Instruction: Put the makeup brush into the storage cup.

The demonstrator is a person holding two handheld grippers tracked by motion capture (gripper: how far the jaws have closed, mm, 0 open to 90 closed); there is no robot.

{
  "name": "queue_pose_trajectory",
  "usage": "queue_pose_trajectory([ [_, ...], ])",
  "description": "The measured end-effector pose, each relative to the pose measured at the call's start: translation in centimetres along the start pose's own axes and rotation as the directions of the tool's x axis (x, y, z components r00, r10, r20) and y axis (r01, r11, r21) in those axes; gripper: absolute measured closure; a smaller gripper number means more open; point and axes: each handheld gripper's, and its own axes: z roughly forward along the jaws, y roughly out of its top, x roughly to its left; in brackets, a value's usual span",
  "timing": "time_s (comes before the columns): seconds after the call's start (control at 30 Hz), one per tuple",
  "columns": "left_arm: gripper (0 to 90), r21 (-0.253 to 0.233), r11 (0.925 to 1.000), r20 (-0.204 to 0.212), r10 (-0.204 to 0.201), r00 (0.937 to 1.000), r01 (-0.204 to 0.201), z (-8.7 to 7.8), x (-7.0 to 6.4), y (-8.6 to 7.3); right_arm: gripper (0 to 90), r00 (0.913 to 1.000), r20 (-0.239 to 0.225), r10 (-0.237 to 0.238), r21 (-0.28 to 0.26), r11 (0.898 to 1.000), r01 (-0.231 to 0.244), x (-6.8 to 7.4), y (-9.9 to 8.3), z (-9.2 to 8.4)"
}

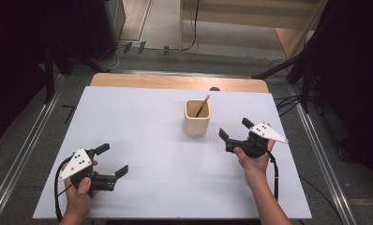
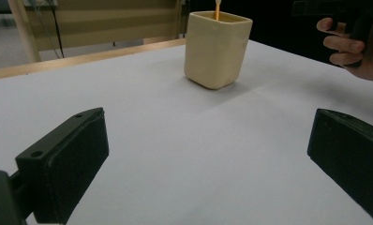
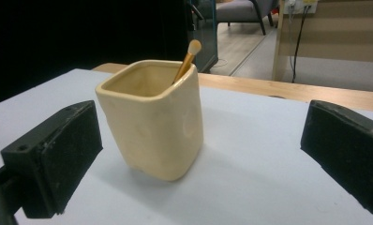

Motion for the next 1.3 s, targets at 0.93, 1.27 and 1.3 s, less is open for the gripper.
queue_pose_trajectory([
  [0.93, 0.0, -0.013, 0.9999, 0.001, 0.0, 1.0, 0.0, -0.2, 0.0, 0.0, 0.0, 0.9996, 0.013, -0.024, -0.009, 1.0, 0.024, -1.4, -2.4, -5.5],
  [1.27, 0.0, -0.018, 0.9998, -0.003, -0.002, 1.0, 0.002, -0.4, 0.1, 0.0, 0.0, 0.9995, 0.012, -0.03, -0.009, 1.0, 0.03, -1.5, -3.1, -7.3],
  [1.3, 0.0, -0.02, 0.9998, -0.004, -0.004, 1.0, 0.003, -0.4, 0.1, 0.0, 0.0, 0.9995, 0.012, -0.028, -0.01, 1.0, 0.028, -1.5, -3.2, -7.5],
])
